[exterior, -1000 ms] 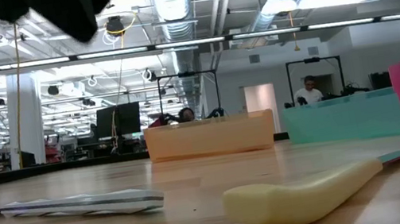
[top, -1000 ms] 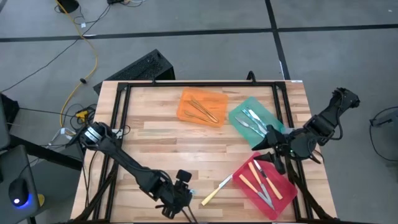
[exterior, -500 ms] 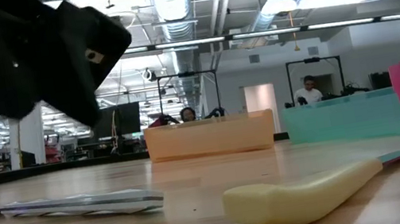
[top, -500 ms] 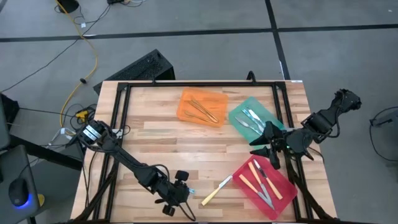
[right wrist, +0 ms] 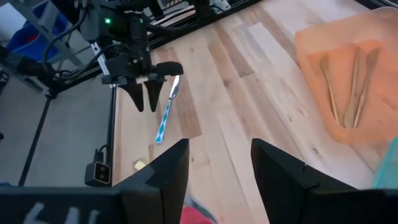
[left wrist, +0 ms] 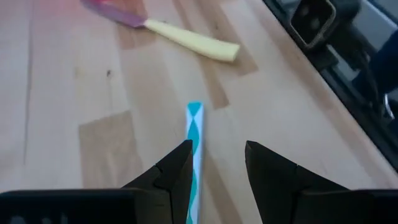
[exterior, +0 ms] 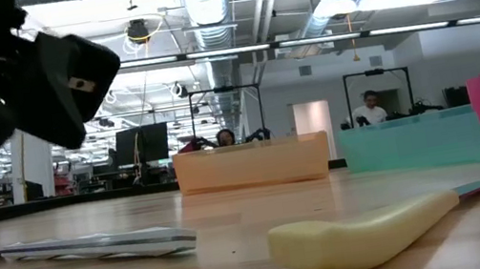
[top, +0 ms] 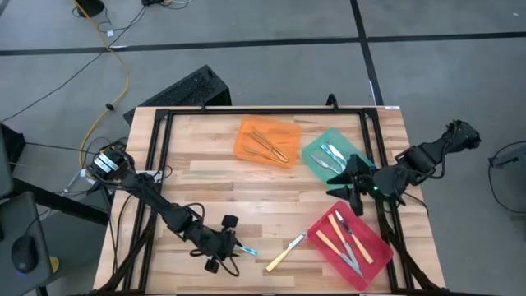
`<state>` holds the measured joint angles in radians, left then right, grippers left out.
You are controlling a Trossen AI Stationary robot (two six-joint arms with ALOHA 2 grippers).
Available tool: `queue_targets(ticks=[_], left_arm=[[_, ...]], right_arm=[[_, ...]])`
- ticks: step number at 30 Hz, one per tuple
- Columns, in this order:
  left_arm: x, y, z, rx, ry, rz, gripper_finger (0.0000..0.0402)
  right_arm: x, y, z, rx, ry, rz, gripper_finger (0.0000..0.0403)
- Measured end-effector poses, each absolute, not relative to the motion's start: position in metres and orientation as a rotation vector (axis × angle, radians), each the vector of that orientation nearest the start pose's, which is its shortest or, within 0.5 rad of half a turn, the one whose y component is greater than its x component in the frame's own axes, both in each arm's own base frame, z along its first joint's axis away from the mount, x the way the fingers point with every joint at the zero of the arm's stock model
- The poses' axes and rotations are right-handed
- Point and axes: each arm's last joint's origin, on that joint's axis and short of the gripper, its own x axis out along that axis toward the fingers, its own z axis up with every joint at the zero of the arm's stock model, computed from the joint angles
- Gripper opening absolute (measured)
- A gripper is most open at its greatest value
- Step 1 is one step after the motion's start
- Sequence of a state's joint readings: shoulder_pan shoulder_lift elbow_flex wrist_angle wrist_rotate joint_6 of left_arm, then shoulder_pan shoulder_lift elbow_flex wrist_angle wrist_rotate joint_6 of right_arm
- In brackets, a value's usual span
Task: Sort silverware by color (type)
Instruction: Put the white patterned knife into the blue bin
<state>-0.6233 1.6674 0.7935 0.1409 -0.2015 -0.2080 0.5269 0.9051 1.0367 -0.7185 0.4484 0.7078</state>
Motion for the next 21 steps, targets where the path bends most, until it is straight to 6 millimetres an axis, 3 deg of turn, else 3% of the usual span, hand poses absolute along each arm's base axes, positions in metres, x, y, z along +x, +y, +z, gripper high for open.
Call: queue_targets(ticks=[8, 15, 21], left_arm=[[0.252, -0.174, 0.135, 0.169, 0.593, -0.376, 0.0131], [0.239, -0.148, 0.119, 0.099, 0.460, -0.393, 0.0147], [0.237, -0.142, 0.111, 0.137, 0.533, -0.420, 0.0170]], right_arm=[[0.157, 0.067, 0.351, 0.430, 0.505, -0.154, 0.0193], [0.160, 0.060, 0.351, 0.479, 0.493, -0.208, 0.0193], [0.161, 0.057, 0.351, 0.491, 0.488, -0.226, 0.0193]])
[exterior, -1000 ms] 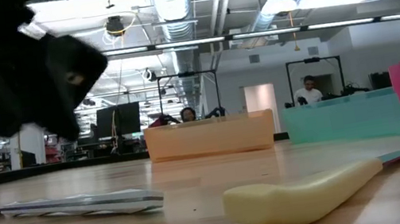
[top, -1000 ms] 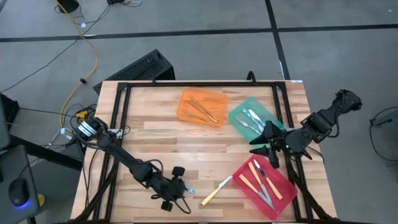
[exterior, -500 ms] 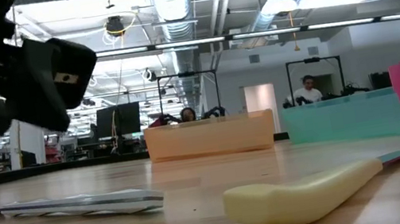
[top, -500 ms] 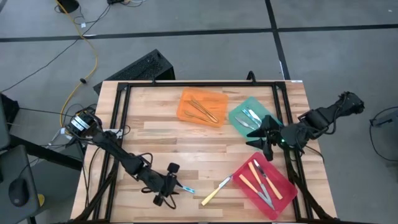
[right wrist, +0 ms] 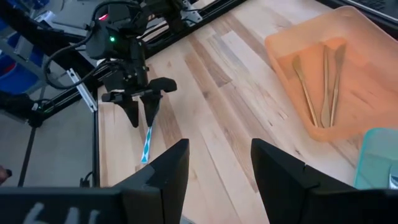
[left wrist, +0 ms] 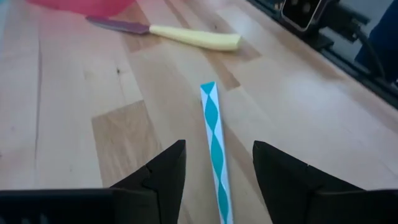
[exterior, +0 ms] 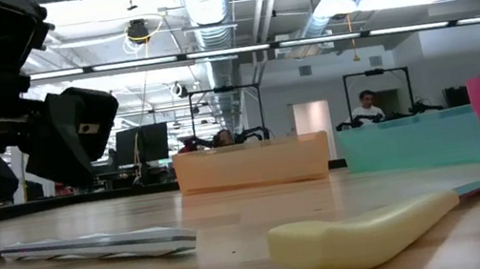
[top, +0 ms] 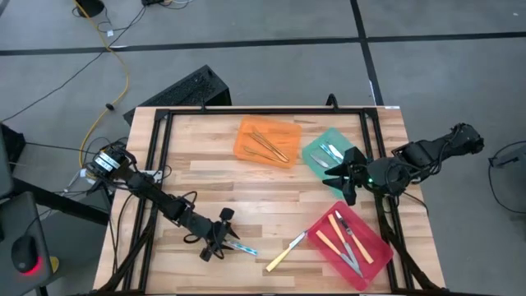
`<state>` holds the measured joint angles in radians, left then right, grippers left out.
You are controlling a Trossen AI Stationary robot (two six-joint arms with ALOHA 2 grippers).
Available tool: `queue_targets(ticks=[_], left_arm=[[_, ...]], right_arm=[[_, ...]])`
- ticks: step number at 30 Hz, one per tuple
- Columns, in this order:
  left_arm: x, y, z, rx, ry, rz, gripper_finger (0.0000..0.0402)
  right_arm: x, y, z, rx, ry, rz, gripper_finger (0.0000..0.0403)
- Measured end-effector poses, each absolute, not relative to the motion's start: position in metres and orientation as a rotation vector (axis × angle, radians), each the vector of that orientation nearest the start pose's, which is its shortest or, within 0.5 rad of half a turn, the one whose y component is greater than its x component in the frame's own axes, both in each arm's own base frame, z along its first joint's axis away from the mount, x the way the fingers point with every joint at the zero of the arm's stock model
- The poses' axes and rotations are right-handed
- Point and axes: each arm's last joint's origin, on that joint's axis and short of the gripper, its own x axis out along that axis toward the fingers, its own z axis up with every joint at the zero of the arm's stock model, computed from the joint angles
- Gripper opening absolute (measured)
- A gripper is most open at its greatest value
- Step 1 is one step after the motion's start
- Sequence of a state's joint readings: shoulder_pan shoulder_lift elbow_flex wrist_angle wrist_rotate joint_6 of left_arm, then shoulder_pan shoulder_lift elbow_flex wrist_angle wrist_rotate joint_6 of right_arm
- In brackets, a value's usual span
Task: Sort silverware by color (type)
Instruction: Put the white patterned knife into the blue bin
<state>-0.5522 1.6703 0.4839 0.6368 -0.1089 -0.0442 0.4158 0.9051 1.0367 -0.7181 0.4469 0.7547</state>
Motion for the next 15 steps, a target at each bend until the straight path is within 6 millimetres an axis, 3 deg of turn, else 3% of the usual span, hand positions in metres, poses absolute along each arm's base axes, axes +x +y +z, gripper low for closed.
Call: queue_targets(ticks=[7, 15], left_arm=[[0.239, -0.144, 0.113, 0.177, 0.522, -0.449, 0.0179], [0.238, -0.140, 0.102, 0.254, 0.578, -0.354, 0.0180]], right_arm=[[0.161, 0.057, 0.351, 0.498, 0.487, -0.228, 0.0193], [0.160, 0.058, 0.350, 0.487, 0.494, -0.225, 0.0193]])
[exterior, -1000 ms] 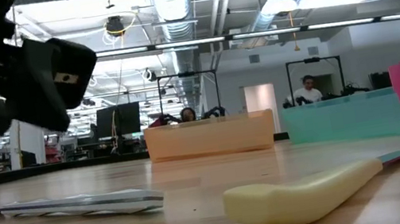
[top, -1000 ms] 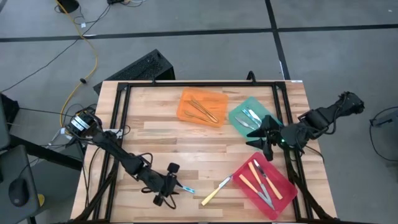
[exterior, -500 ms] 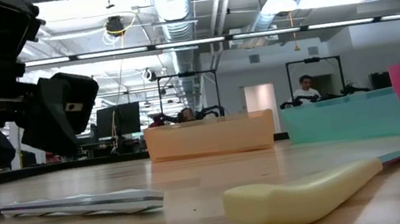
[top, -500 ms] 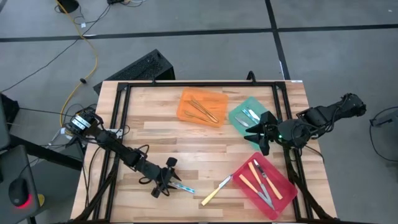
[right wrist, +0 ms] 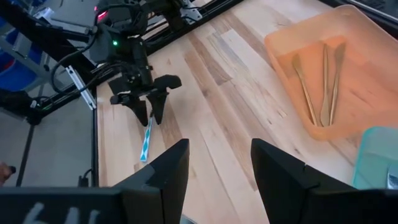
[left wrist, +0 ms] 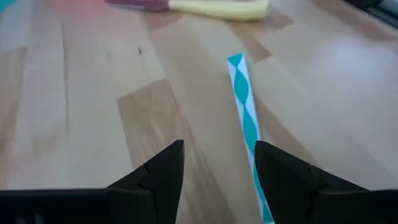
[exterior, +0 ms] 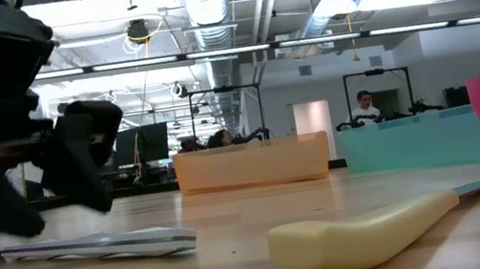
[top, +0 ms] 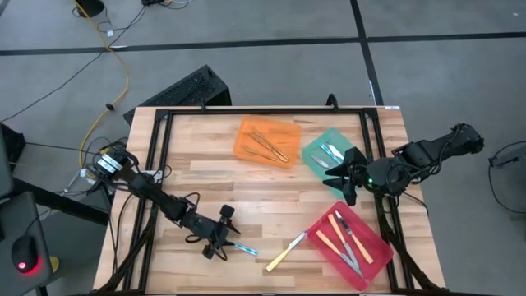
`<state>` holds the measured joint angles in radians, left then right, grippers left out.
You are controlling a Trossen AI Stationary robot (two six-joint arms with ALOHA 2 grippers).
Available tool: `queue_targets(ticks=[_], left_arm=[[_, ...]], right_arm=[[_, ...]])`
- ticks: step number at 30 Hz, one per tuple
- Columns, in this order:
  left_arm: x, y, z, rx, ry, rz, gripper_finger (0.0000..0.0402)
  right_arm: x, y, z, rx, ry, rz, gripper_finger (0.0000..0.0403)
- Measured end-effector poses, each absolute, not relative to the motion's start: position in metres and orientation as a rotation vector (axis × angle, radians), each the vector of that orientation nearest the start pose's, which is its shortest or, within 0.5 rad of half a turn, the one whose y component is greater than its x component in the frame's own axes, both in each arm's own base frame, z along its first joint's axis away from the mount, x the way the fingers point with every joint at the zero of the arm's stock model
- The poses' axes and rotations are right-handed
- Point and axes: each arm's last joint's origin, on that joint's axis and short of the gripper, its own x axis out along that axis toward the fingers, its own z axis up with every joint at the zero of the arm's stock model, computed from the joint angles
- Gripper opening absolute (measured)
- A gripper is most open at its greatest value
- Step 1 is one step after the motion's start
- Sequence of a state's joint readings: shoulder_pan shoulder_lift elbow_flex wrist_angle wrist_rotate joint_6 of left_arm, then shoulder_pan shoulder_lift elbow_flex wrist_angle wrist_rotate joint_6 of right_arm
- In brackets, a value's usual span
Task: Sort silverware by color (type)
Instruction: Put the white patterned knife into the blue bin
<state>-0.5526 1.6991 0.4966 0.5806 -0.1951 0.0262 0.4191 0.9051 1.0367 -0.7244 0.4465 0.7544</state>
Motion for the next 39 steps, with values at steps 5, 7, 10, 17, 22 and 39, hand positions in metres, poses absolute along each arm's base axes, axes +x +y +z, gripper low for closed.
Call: queue_targets(ticks=[5, 7, 10, 17, 22, 39], left_arm=[[0.252, -0.153, 0.099, 0.188, 0.591, -0.427, 0.0180], [0.257, -0.155, 0.101, 0.163, 0.579, -0.457, 0.0180], [0.257, -0.154, 0.098, 0.172, 0.596, -0.462, 0.0180], [0.262, -0.157, 0.074, 0.092, 0.597, -0.435, 0.0180], [0.264, -0.158, 0.072, 0.048, 0.582, -0.434, 0.0168], [0.268, -0.163, 0.070, 0.072, 0.720, -0.321, 0.0020]], right_arm=[[0.160, 0.058, 0.350, 0.476, 0.500, -0.220, 0.0193], [0.160, 0.058, 0.350, 0.474, 0.505, -0.220, 0.0193], [0.159, 0.057, 0.349, 0.470, 0.514, -0.221, 0.0193], [0.159, 0.058, 0.344, 0.462, 0.539, -0.220, 0.0193], [0.160, 0.058, 0.338, 0.474, 0.557, -0.218, 0.0193], [0.160, 0.058, 0.339, 0.480, 0.555, -0.219, 0.0193]])
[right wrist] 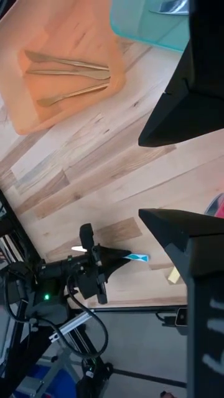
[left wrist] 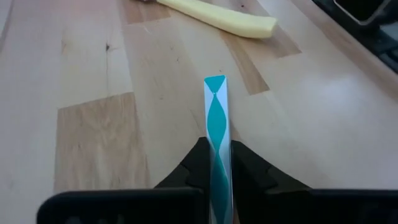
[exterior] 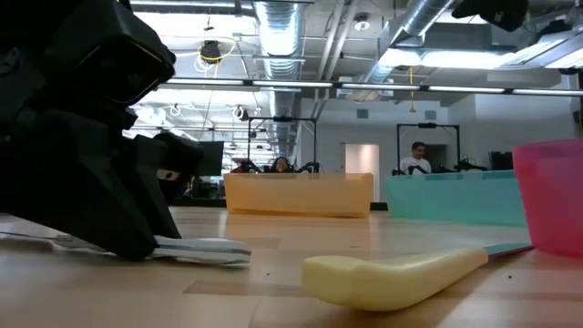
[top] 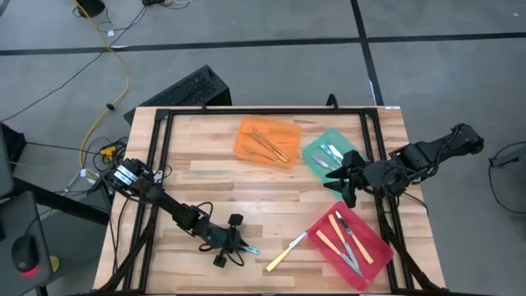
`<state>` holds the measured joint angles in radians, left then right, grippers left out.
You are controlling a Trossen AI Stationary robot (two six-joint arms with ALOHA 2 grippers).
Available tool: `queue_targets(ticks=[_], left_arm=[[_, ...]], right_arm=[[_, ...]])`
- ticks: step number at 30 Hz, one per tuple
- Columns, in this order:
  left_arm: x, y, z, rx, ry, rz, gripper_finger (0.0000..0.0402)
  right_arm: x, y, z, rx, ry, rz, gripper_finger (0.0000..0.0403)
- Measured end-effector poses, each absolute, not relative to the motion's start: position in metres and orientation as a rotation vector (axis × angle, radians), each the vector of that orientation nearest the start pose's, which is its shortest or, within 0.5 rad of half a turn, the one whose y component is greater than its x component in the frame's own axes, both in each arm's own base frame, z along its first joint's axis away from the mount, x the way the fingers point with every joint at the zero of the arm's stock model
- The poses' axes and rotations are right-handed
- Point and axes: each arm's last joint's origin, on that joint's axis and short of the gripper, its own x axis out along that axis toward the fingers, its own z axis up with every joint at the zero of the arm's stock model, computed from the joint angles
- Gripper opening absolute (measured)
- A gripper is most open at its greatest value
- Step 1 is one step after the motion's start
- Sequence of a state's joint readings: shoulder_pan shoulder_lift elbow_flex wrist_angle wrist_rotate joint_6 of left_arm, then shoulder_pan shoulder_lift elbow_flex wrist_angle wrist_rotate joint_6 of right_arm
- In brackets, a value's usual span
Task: Sort silverware by color (type)
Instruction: Put the white patterned knife into the blue bin
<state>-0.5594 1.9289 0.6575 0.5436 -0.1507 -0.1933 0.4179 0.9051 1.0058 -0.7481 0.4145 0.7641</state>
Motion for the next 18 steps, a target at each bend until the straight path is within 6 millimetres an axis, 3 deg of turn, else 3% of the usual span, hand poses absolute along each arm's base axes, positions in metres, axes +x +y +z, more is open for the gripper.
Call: queue_targets(ticks=[18], left_arm=[[0.267, -0.173, 0.083, -0.203, 0.698, -0.116, 0.0020]], right_arm=[[0.163, 0.058, 0.343, 0.453, 0.489, -0.233, 0.0193]])
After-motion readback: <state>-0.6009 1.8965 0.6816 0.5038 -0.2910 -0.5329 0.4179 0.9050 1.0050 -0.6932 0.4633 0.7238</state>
